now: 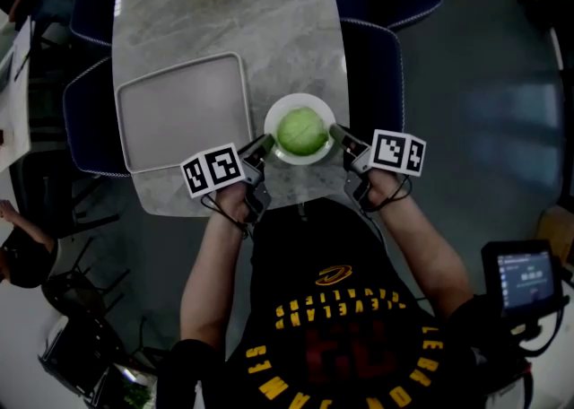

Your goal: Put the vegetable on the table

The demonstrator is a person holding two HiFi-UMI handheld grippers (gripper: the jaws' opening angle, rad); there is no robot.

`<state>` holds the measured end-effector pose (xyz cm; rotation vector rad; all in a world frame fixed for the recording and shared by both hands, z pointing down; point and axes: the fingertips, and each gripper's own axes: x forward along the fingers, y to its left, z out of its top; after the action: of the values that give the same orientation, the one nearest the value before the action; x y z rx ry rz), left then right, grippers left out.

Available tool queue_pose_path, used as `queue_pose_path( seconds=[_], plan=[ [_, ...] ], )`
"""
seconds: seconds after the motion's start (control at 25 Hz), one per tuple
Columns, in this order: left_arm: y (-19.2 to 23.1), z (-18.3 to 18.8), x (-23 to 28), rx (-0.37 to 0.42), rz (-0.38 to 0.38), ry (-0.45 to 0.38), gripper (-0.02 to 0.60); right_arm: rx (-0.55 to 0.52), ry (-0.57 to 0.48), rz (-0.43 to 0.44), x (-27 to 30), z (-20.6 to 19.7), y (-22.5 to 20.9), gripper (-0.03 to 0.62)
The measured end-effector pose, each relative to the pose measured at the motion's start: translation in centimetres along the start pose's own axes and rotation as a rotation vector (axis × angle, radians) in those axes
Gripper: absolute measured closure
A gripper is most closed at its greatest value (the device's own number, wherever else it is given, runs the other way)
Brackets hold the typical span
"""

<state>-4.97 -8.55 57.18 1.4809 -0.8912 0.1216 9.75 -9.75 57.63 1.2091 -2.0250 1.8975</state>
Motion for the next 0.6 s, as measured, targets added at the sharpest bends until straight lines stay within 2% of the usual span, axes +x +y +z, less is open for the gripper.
queue_pose_path(
  seconds=[0.32, 0.6],
  plan=[
    [1.5, -3.1, 0.9, -0.001, 0.036, 0.003, 0.552, 0.012, 0.024, 0.0, -0.8, -2.1, -2.3, 0.56],
    [2.8, -4.2, 1.4, 0.036, 0.055, -0.007, 0.552, 0.024, 0.005, 0.021, -0.4, -3.6, -4.2, 0.562]
  ],
)
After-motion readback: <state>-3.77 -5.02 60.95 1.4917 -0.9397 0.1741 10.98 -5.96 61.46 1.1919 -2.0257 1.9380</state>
